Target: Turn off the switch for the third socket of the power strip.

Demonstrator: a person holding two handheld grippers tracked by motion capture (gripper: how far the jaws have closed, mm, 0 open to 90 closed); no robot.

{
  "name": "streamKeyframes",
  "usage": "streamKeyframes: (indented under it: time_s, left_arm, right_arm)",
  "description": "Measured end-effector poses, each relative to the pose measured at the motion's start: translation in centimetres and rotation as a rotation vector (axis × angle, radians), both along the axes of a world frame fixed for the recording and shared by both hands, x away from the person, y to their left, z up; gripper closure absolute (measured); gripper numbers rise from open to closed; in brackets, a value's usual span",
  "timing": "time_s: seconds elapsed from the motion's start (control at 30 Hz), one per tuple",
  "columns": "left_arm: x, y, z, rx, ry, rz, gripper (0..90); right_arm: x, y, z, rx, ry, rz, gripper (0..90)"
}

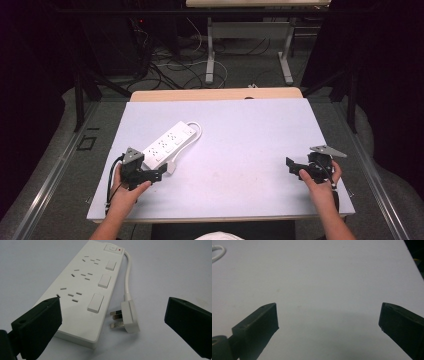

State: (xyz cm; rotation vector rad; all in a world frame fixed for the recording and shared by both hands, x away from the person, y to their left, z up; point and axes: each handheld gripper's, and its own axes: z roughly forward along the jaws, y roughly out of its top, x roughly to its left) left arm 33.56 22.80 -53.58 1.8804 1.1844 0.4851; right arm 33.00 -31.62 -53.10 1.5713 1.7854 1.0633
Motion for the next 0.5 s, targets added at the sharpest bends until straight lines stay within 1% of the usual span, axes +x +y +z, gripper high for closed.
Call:
streamKeyframes:
  time_s: [0.03,0.07,0.1,0.13,0.17,0.2,0.23,0.27,0.3,0.33,0.37,0.4,0.43,0.47,0.5]
  left_arm:
    - [-0.03,-0.09,-0.04,0.009,-0.003,0.000,1.0]
    - [-0.04,-0.16,-0.08,0.016,-0.003,-0.004,0.9]
    - [-0.02,-0.19,-0.10,0.022,-0.003,-0.009,0.9]
    - [0.01,-0.23,-0.12,0.026,-0.004,-0.014,0.9]
    - [0.01,-0.29,-0.12,0.027,-0.005,-0.017,0.9]
    - [0.02,-0.31,-0.10,0.038,-0.016,-0.015,0.9]
    - [-0.02,-0.35,-0.08,0.038,-0.018,-0.015,0.9]
    - [-0.05,-0.38,-0.06,0.034,-0.016,-0.015,0.9]
    - [-0.07,-0.44,-0.05,0.023,-0.015,-0.011,0.9]
    - [-0.05,-0.39,0.02,0.030,-0.023,-0.010,0.9]
    - [-0.07,-0.41,0.08,0.026,-0.023,-0.009,0.9]
    - [-0.06,-0.42,0.12,0.027,-0.026,-0.007,1.0]
    - [-0.11,-0.50,0.15,0.019,-0.021,-0.002,1.7]
    - [-0.12,-0.47,0.23,0.029,-0.025,-0.002,2.3]
    - [-0.16,-0.49,0.27,0.031,-0.023,-0.001,2.4]
  right_arm:
    - [-0.28,0.00,0.24,0.009,-0.006,-0.005,1.8]
    - [-0.39,-0.03,0.34,0.007,-0.031,-0.009,1.8]
    - [-0.50,-0.16,0.50,0.004,-0.040,0.005,1.8]
    - [-0.57,-0.06,0.59,0.011,-0.045,0.003,1.8]
    - [-0.63,-0.05,0.67,0.005,-0.046,0.013,1.6]
    - [-0.55,0.03,0.62,0.001,-0.067,0.022,0.8]
    - [-0.61,0.07,0.69,-0.001,-0.064,0.039,0.4]
    - [-0.64,0.11,0.70,-0.011,-0.073,0.051,0.3]
    - [-0.71,0.33,0.73,-0.006,-0.072,0.050,0.0]
    - [-0.71,0.35,0.75,-0.020,-0.075,0.061,0.0]
    - [-0.72,0.57,0.71,-0.011,-0.080,0.058,0.0]
    - [-0.74,0.53,0.73,-0.022,-0.078,0.074,0.0]
    - [-0.73,0.59,0.70,-0.024,-0.077,0.081,0.0]
    - [-0.73,0.72,0.65,-0.019,-0.072,0.080,0.0]
    - [-0.68,0.72,0.54,-0.031,-0.078,0.080,0.0]
